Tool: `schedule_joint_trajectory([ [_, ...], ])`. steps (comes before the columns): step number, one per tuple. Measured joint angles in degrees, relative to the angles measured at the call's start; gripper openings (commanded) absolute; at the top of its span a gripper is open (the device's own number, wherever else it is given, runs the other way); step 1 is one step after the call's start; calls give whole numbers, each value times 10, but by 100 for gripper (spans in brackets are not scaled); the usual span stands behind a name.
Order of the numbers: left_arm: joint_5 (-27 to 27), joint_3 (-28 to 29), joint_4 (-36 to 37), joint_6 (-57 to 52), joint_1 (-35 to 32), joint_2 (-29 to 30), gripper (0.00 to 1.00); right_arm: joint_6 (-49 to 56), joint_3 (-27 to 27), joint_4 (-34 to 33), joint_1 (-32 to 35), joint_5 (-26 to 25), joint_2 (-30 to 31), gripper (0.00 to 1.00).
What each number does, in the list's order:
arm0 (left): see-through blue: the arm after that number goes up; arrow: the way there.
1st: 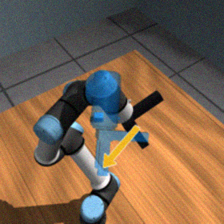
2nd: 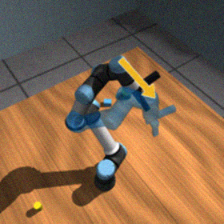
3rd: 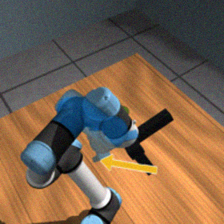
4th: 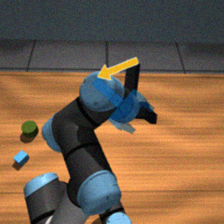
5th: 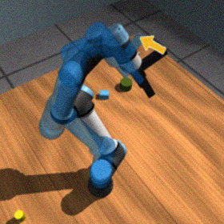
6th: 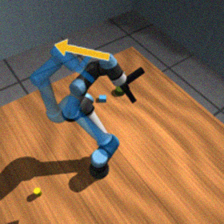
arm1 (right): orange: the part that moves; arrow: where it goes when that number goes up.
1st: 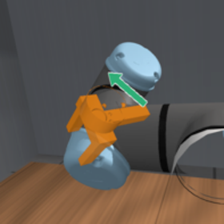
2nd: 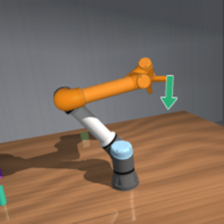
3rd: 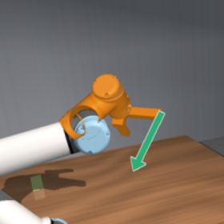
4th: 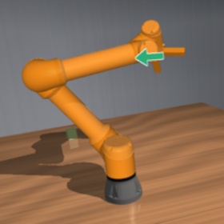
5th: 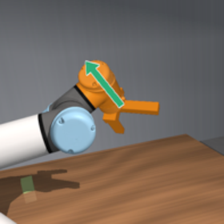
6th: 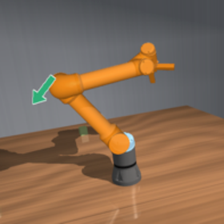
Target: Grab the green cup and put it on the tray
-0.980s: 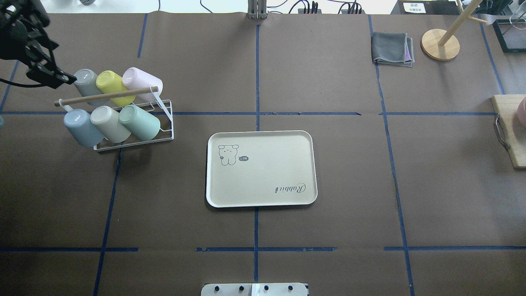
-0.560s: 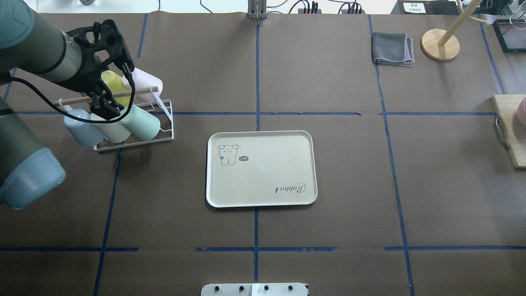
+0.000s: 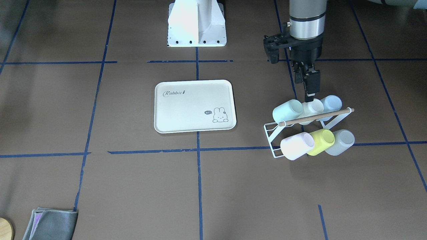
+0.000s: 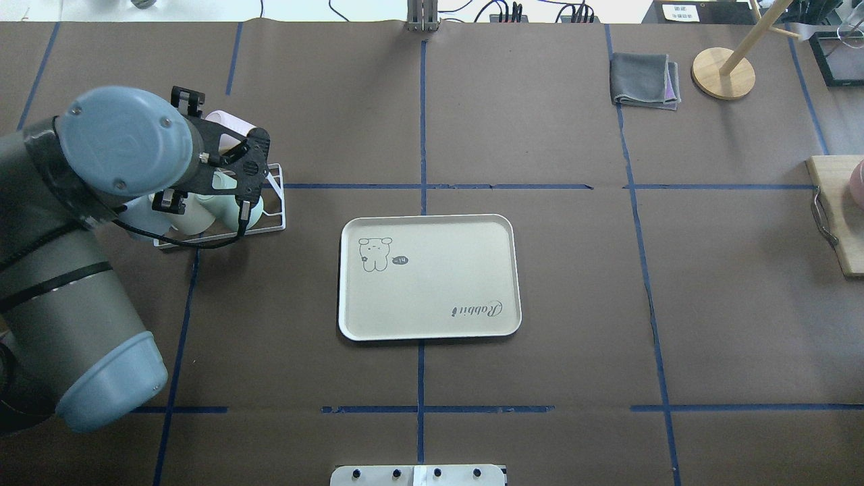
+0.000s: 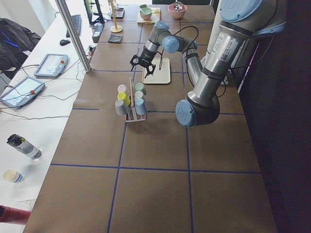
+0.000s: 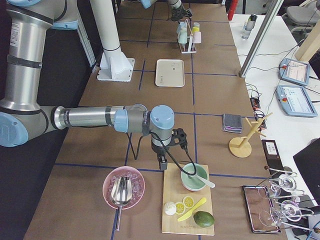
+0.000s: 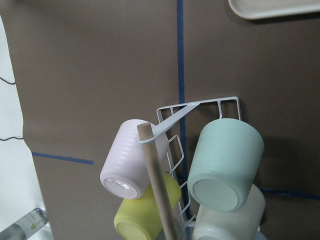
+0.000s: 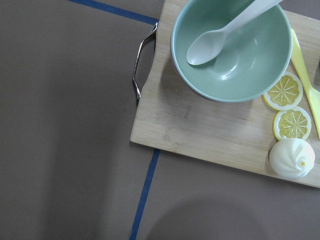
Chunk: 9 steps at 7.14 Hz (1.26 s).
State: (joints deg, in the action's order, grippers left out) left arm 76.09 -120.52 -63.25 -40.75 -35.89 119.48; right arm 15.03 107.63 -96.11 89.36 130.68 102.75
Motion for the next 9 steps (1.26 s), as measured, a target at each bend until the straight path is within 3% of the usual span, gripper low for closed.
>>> schedule_joint_trajectory([
  [2, -89, 1, 71, -80, 37, 13, 100, 0, -1, 0, 0, 1, 4, 100],
  [7, -184, 29, 89, -136, 115, 8, 100, 0, -1, 0, 0, 1, 11, 100],
  [9, -197, 50, 83, -136, 123, 8, 100, 0, -1, 0, -1, 1, 11, 100],
])
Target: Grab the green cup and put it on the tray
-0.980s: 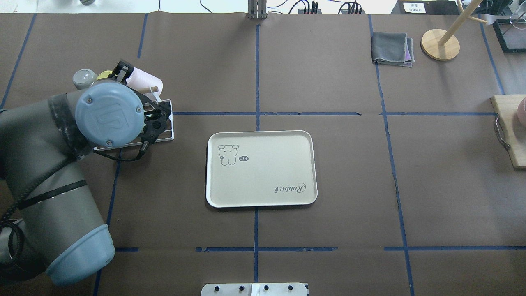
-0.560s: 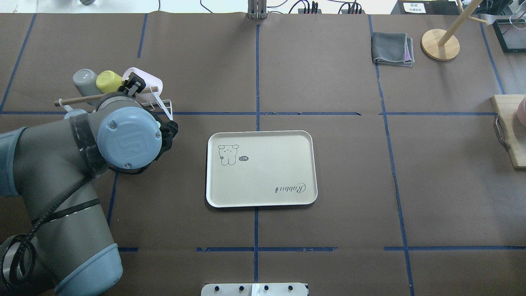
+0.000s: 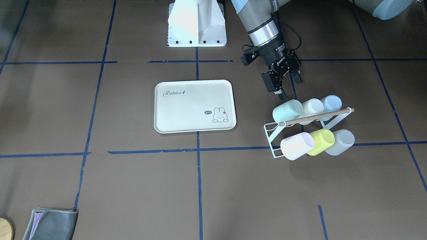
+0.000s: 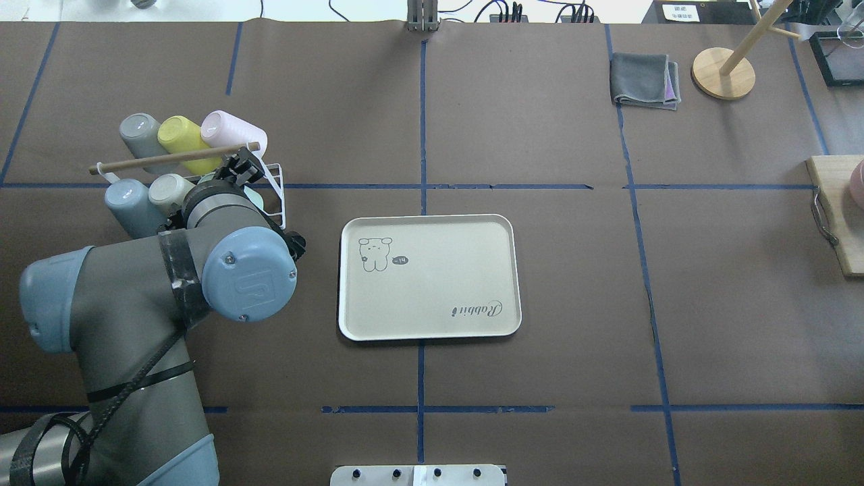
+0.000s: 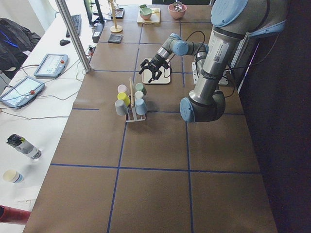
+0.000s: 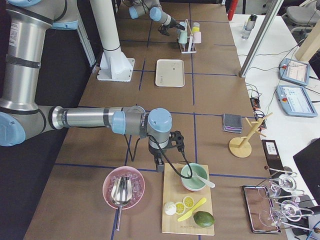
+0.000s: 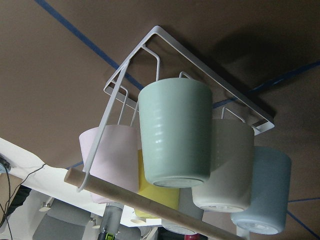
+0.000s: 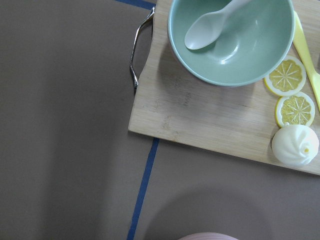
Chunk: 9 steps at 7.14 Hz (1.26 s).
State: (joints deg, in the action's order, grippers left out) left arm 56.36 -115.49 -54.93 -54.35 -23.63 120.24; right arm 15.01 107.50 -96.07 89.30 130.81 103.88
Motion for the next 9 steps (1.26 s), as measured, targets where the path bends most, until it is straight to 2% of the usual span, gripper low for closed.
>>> schedule_joint_trajectory([
  [4, -19, 62, -76, 4, 0, -10, 100, -1, 0, 0, 0, -1, 0, 100],
  [9, -20, 107, -117, 25, 0, -20, 100, -3, 2, 1, 0, -1, 0, 100],
])
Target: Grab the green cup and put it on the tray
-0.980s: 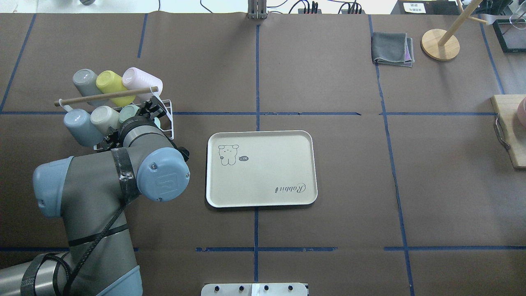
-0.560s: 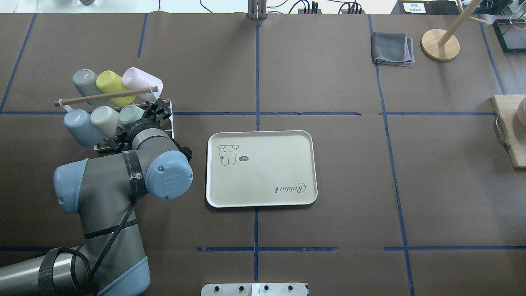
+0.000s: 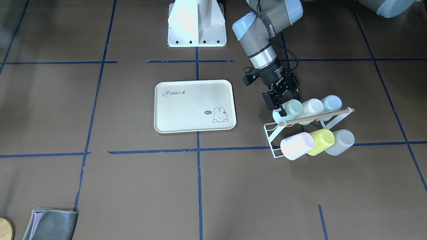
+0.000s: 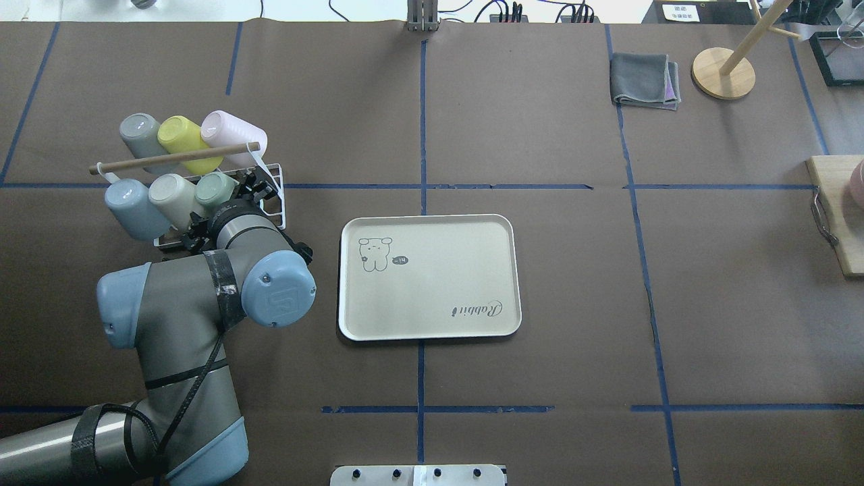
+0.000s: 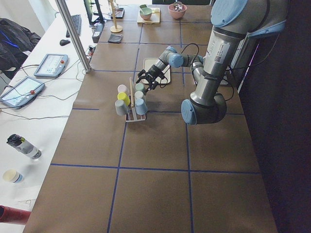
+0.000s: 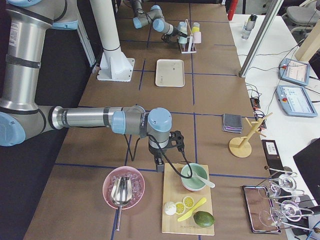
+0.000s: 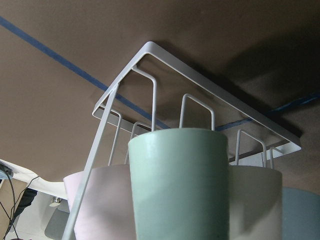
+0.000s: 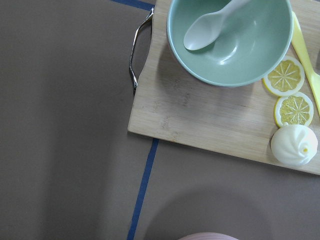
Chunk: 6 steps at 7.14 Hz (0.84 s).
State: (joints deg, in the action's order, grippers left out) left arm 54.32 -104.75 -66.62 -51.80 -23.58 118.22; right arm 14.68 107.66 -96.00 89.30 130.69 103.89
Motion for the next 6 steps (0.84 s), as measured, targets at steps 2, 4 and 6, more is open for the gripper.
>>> schedule_joint_trajectory([
  [2, -1, 34, -44, 3, 0, 0, 100, 0, 0, 0, 0, 0, 0, 100],
  [4, -1, 49, -58, 5, 0, 0, 100, 1, 0, 0, 0, 0, 0, 100],
  [6, -1, 62, -73, 13, 0, 0, 79, 1, 0, 0, 0, 0, 0, 100],
])
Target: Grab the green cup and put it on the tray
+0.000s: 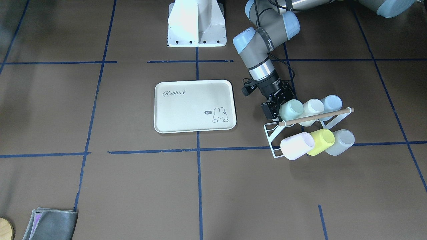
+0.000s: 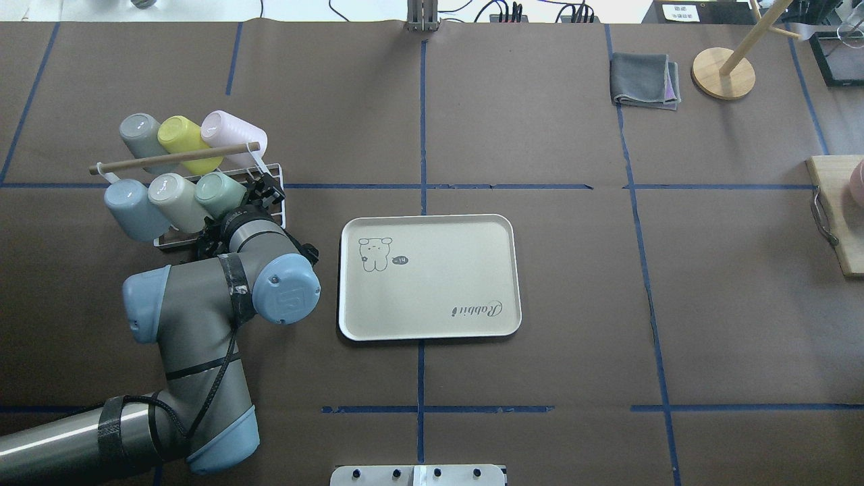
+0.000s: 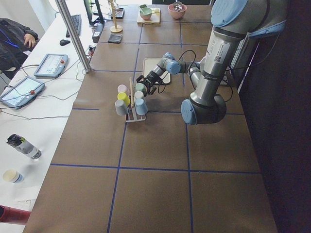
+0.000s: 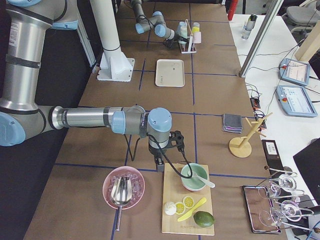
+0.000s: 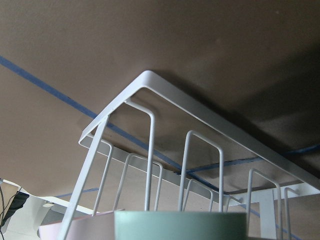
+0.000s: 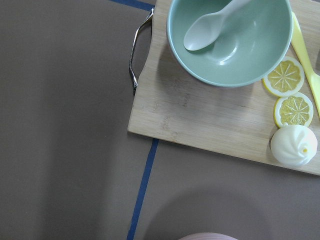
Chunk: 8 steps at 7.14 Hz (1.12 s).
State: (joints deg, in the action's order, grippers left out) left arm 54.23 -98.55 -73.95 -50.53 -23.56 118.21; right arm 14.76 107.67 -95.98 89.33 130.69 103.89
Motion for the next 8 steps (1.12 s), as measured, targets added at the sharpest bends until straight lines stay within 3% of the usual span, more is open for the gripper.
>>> schedule_joint_trajectory([
  [1, 0, 3, -6, 2, 0, 0, 65, 0, 0, 0, 0, 0, 0, 100],
  [8, -4, -43, -7, 3, -6, -10, 64, 0, 0, 0, 0, 0, 0, 100],
])
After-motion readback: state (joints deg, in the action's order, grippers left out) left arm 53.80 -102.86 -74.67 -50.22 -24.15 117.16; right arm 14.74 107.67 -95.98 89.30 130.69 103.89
